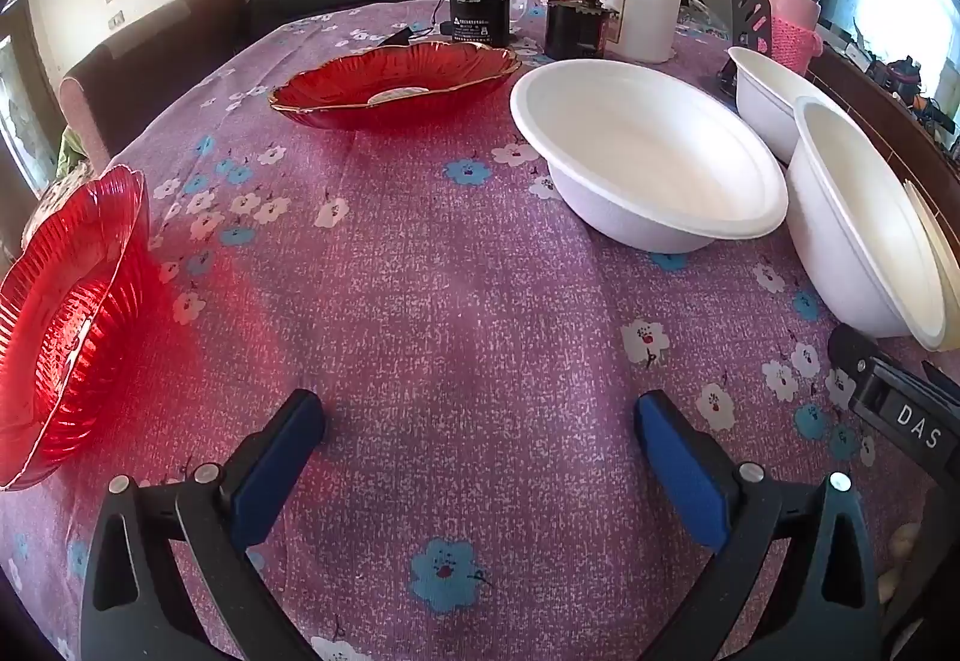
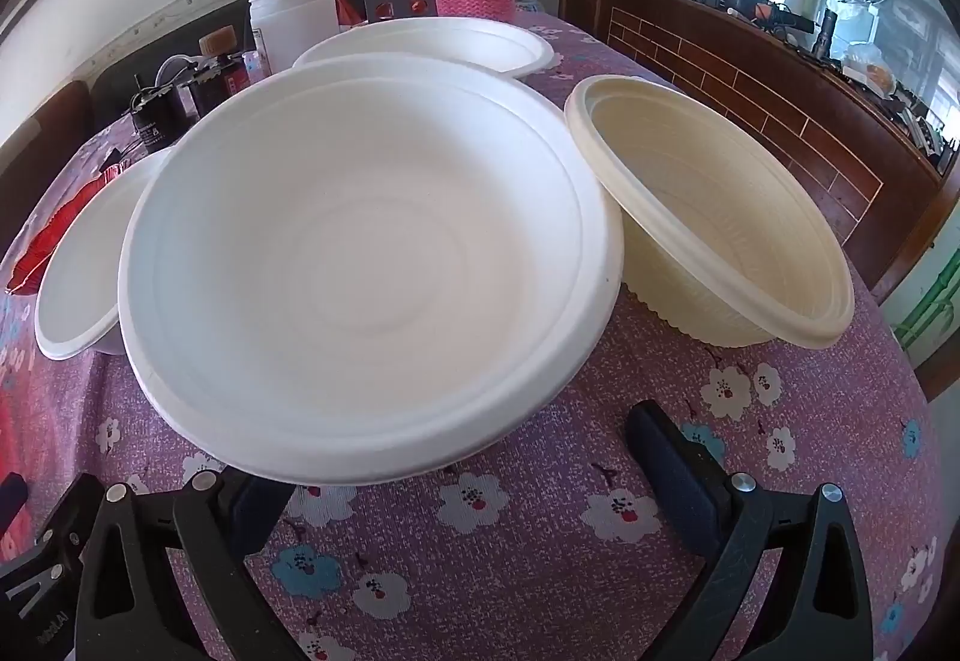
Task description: Organize plates and bowls
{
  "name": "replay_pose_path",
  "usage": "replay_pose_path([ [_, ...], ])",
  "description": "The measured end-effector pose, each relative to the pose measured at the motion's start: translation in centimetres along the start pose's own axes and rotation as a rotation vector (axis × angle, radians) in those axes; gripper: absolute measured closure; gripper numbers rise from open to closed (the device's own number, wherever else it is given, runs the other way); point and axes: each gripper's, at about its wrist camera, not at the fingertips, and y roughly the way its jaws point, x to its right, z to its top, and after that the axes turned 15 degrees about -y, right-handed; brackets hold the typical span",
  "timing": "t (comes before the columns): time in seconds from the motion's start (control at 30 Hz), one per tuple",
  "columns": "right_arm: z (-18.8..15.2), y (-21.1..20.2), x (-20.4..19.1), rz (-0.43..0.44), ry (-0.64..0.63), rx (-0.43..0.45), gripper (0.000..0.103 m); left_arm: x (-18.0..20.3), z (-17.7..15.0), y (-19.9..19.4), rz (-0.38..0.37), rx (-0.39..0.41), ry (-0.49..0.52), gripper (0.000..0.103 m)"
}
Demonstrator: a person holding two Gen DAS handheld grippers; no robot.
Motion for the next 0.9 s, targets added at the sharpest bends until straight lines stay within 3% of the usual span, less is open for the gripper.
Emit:
replay_pose_path([
  [0.2, 0.4, 0.2, 0.0, 0.024, 0.003, -0.044, 0.001, -0.3, -0.6, -0.9, -0.008, -0.104, 0.050, 0.000],
  [0.4, 0.4, 0.0, -0.2, 0.048, -0.005, -0.138, 0.001, -0.3, -1.5, -1.2, 0.012, -0.026, -0.006, 0.000],
  [0.57, -1.3, -1.3, -0.7, 0.072, -0.037, -0.164, 0.001, -0.8, -1.4, -1.5, 0.008, -0.072, 0.000, 0.000],
  [0.67, -2.6, -2.4, -0.5, 0.063, -0.034, -0.168, 0.001, -2.2, -1.4, -3.7, -0.073, -0.079, -0.069, 0.002],
  [0.77, -4.4, -4.9, -0.3, 0.063, -0.040, -0.118, 0.001, -3.7, -0.8, -8.6, -0.145, 0.018, -0.100, 0.002],
  [0.9, -5.6, -10.9, 0.1, 0.111, -0.063, 0.050, 0.001, -5.8, 0.5, -19.2, -0.235, 0.309, -0.107, 0.002],
])
